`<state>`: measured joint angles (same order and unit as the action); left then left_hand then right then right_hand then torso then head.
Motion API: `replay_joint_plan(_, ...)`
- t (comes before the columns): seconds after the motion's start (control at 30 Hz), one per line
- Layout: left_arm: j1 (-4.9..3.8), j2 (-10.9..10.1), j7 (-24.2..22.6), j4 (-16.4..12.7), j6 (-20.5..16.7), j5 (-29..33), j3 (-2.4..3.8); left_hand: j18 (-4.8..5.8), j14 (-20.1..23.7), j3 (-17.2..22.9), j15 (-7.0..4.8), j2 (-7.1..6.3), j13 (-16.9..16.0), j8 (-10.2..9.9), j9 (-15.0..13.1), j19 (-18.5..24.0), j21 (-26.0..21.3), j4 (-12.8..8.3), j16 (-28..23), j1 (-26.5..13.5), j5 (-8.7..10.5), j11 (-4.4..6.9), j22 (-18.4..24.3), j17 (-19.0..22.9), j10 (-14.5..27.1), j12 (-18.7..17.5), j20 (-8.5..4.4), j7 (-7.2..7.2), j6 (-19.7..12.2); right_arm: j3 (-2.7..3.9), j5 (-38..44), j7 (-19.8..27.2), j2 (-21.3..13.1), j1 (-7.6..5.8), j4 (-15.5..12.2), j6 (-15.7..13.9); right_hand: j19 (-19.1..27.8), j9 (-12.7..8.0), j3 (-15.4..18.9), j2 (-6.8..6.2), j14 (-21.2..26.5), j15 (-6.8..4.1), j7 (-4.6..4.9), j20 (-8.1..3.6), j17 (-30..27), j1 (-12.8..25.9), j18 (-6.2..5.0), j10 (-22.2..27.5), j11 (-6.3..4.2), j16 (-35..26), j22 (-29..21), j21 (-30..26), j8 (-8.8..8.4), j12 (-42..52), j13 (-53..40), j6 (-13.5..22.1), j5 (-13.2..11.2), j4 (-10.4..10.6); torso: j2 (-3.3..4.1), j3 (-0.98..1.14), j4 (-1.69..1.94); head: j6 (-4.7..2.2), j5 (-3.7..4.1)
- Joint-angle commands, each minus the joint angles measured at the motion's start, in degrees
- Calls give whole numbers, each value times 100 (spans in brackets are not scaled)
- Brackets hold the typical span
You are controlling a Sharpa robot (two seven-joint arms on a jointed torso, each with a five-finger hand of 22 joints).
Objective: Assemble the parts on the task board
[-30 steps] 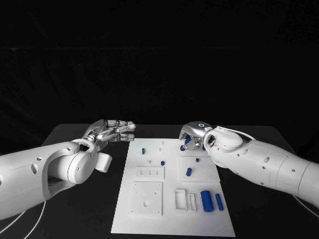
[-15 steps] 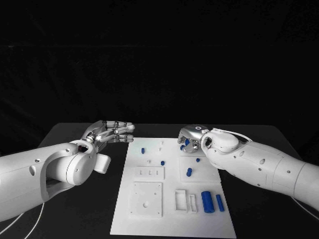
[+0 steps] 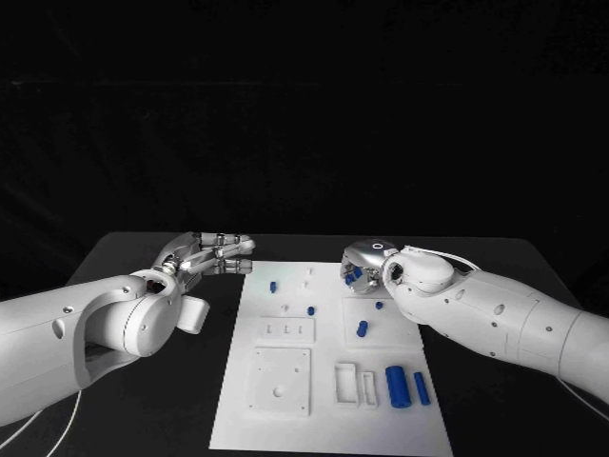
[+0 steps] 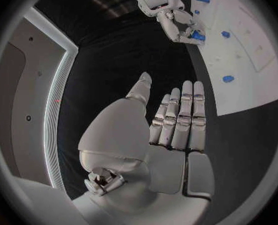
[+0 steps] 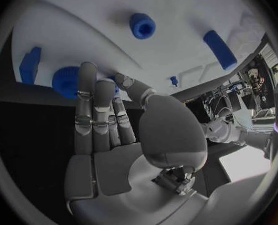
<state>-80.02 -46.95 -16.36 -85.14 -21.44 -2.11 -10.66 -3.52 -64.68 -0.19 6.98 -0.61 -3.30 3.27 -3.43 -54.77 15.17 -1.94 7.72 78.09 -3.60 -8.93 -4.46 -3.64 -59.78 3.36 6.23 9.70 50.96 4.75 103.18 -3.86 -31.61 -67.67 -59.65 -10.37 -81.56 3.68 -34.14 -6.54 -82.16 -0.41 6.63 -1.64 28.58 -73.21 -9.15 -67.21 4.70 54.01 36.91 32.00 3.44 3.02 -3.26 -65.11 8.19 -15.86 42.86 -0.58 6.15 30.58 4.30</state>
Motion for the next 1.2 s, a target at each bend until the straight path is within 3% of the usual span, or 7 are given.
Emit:
replay_joint_plan(0.03,-17,0,-18,-10,41,-28,7,-8,24,32,24,-48,-9,12,2,44,27,-8,16,0,-33,5,8,-9,30,21,14,1,-39,-7,144,-59,-5,11,-8,83,-14,6,-120,1,5,-55,2,-58,-9,50,26,-81,-17,28,105,87,15,21,-8,-48,-68,3,25,-9,17,-8,2)
replay_joint_plan(0.27,-17,-15,-5,-9,40,-28,8,-8,24,32,24,-48,-9,12,2,44,27,-8,16,0,-33,5,8,-9,30,21,14,1,-39,-7,218,-129,-22,11,-34,-92,28,15,-323,33,6,-104,-40,-112,-17,26,90,-310,-83,15,395,241,20,26,-16,-191,-238,23,47,-12,18,-32,0)
replay_joint_plan(0.53,-17,-18,18,-3,50,-28,8,-9,22,42,25,-59,-9,10,3,45,32,5,19,-6,-29,3,9,-9,41,21,15,2,-59,-5,243,-228,-49,11,-184,-550,89,37,-251,84,-7,-154,-95,-163,0,17,142,-534,-161,0,670,300,19,28,-21,-371,-497,118,71,-24,25,-74,-6)
replay_joint_plan(0.77,-17,-11,29,16,50,-28,8,-10,24,50,26,-64,-10,11,3,46,33,3,19,5,-24,1,9,-9,49,22,15,3,-65,31,291,-463,9,10,-317,-835,62,36,-219,77,-12,-163,-103,-177,21,-13,157,-563,-171,3,792,222,21,31,-21,-411,-520,139,84,-41,42,-112,-1)
replay_joint_plan(1.03,-18,3,42,21,48,-29,8,-11,22,54,26,-59,-9,11,3,45,37,-2,21,11,-25,1,9,-9,51,21,14,4,-68,58,337,-686,227,8,-308,-1175,40,32,-274,25,-11,-161,-102,-178,32,-34,154,-556,-167,-4,974,120,20,31,-19,-410,-525,142,104,-38,48,-148,-11)
replay_joint_plan(1.2,-20,22,45,22,50,-30,8,-11,22,54,26,-59,-9,11,3,45,37,-2,21,11,-25,1,9,-9,51,21,14,4,-68,62,382,-786,359,6,-265,-1275,29,31,-273,20,-13,-162,-103,-178,29,-37,155,-558,-168,-8,1028,80,21,30,-20,-411,-528,152,110,-49,55,-156,-7)
